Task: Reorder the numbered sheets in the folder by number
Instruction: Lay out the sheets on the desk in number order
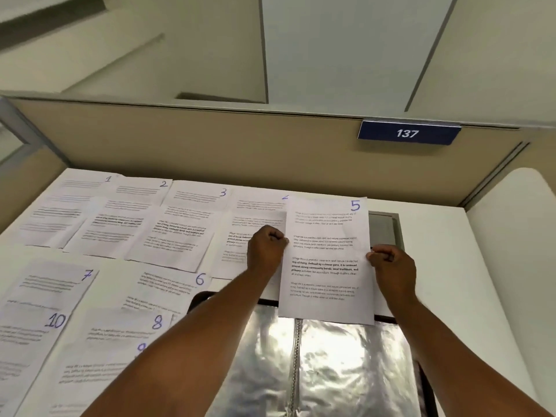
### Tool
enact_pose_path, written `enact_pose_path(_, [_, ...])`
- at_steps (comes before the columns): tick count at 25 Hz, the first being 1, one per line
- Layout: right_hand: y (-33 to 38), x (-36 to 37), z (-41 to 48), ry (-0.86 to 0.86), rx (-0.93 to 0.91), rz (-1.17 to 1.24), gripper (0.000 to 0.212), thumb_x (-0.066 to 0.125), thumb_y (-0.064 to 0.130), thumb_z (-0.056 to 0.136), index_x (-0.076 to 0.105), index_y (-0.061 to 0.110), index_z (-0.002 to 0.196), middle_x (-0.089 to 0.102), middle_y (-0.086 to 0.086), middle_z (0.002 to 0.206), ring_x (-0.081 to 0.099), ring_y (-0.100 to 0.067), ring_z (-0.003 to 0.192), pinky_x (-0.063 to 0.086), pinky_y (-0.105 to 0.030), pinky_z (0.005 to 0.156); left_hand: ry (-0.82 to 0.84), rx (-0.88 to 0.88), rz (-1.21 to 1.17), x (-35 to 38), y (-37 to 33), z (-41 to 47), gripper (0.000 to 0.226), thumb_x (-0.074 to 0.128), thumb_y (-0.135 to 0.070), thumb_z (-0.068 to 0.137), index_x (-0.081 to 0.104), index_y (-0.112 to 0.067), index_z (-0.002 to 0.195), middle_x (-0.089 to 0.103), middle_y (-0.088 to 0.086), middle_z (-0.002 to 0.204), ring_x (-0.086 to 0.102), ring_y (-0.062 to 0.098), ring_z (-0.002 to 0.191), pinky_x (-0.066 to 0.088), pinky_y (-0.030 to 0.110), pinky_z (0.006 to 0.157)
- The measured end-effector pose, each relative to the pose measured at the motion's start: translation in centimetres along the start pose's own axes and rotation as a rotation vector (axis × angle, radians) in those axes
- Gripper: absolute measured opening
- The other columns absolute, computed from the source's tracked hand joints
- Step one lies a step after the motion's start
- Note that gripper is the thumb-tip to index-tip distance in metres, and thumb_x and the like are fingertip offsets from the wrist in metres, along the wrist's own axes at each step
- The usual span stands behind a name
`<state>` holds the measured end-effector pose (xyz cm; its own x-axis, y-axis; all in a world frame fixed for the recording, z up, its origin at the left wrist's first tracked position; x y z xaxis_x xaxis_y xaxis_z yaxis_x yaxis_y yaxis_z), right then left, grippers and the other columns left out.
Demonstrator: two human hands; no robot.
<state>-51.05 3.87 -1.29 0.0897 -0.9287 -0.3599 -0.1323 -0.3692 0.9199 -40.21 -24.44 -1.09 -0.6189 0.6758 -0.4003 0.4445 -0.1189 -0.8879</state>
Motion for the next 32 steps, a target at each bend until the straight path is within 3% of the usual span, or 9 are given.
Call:
enact_pose_path(5, [-1.4,0.2,4.5,-0.008,0.031,-0.046,0.016,0.076,0.013,0.089,0.069,0.026,0.094,0.069,0.01,0.086,0.068,-0.022,0.09,0.053,-0.036,0.086,-0.027,0.025,0.152,4.1,-0.8,3.7,0.021,0.08,-0.024,0.078,0.06,-0.028,0.072,0.067,-0.012,0.072,0.068,0.021,0.08,0.055,0.04,0.085])
enact_pose_path(10, [-2.4,0.6,7.4,-0.034,0.027,-0.152,0.011,0.072,0.016,0.091,0.069,0.024,0.098,0.067,0.007,0.087,0.064,-0.02,0.09,0.044,-0.029,0.082,-0.076,0.109,0.293,7.0,-1.6,5.7,0.013,0.074,-0.025,0.083,0.062,-0.027,0.079,0.069,-0.011,0.078,0.066,0.019,0.083,0.049,0.039,0.092])
enact_pose_path(15, [-3.2,1.7,9.0,-0.055,-0.01,-0.289,0.01,0.067,0.022,0.093,0.068,0.03,0.098,0.069,0.006,0.091,0.067,-0.026,0.094,0.052,-0.039,0.092,-0.129,0.199,0.468,8.5,-1.4,7.1,0.005,0.07,-0.026,0.084,0.068,-0.023,0.087,0.072,-0.007,0.085,0.063,0.02,0.087,0.036,0.035,0.086])
enact_pose_path(19, [-3.1,1.7,8.5,-0.074,-0.092,-0.415,0.011,0.066,0.025,0.094,0.069,0.025,0.105,0.073,-0.001,0.109,0.066,-0.031,0.104,0.041,-0.045,0.101,-0.132,0.284,0.534,8.0,-1.1,6.3,0.01,0.07,-0.027,0.086,0.07,-0.024,0.095,0.071,-0.008,0.098,0.059,0.02,0.097,0.036,0.037,0.087])
enact_pose_path(26, [-2.7,1.4,2.9,-0.011,-0.371,-0.611,0.052,0.076,0.026,0.088,0.059,0.01,0.134,0.061,-0.013,0.138,0.057,-0.036,0.127,0.041,-0.05,0.106,-0.134,0.364,0.475,4.5,-0.1,0.4,0.025,0.076,-0.03,0.082,0.07,-0.024,0.106,0.071,-0.007,0.11,0.063,0.019,0.107,0.043,0.039,0.096])
enact_pose_path(32, [-3.2,1.5,-4.9,0.14,-0.387,-0.766,0.071,0.063,0.044,0.096,0.04,0.012,0.155,0.034,-0.009,0.164,0.028,-0.028,0.153,0.014,-0.054,0.125,-0.092,0.437,0.466,0.1,2.8,-6.7,0.037,0.08,-0.027,0.075,0.071,-0.019,0.11,0.071,-0.001,0.12,0.065,0.023,0.116,0.051,0.049,0.098])
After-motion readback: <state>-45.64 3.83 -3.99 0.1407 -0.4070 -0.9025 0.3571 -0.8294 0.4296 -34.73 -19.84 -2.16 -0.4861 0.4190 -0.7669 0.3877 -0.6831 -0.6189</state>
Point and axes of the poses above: each hand's wrist, its own z-axis towards the middle knuckle, its own x-axis out of the palm, y = z × x, the point moved 4 cm from there along z, towards the middle knuckle
